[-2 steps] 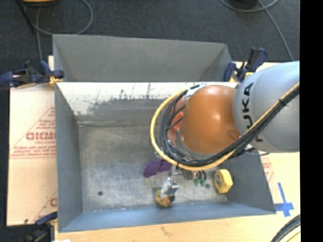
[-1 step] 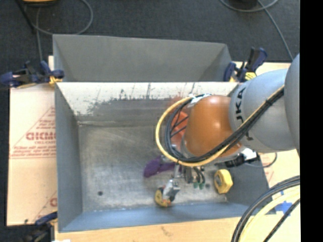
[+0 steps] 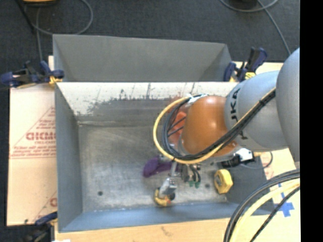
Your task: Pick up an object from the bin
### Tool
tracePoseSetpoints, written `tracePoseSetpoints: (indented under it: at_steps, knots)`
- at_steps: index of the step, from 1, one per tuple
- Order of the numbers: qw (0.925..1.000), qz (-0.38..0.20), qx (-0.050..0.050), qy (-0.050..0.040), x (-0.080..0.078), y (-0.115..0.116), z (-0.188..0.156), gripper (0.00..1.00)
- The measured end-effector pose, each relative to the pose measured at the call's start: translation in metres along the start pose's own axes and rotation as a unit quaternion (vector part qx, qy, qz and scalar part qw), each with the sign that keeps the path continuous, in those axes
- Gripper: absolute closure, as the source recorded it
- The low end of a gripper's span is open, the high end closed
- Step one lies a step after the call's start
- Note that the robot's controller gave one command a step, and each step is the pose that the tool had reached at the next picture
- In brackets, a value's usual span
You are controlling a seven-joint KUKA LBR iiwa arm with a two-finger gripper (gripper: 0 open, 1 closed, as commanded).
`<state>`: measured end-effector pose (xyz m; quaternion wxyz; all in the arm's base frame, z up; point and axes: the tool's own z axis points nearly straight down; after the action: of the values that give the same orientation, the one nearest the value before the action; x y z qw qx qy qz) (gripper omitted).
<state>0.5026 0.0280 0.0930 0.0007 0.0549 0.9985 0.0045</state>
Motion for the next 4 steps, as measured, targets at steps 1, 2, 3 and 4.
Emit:
tracePoseSetpoints:
  at_steps: [1, 2, 3, 4]
  knots:
    - [0.9900, -0.141, 0.000, 0.0029, -0.018, 0.013, 0.007, 0.00]
    - [0.9962, -0.086, 0.001, 0.0127, -0.046, 0.014, 0.014, 0.00]
    - [0.9934, -0.114, 0.007, 0.0131, -0.053, 0.030, 0.013, 1.00]
    - [0.9935, -0.113, 0.007, 0.0131, -0.053, 0.030, 0.013, 1.00]
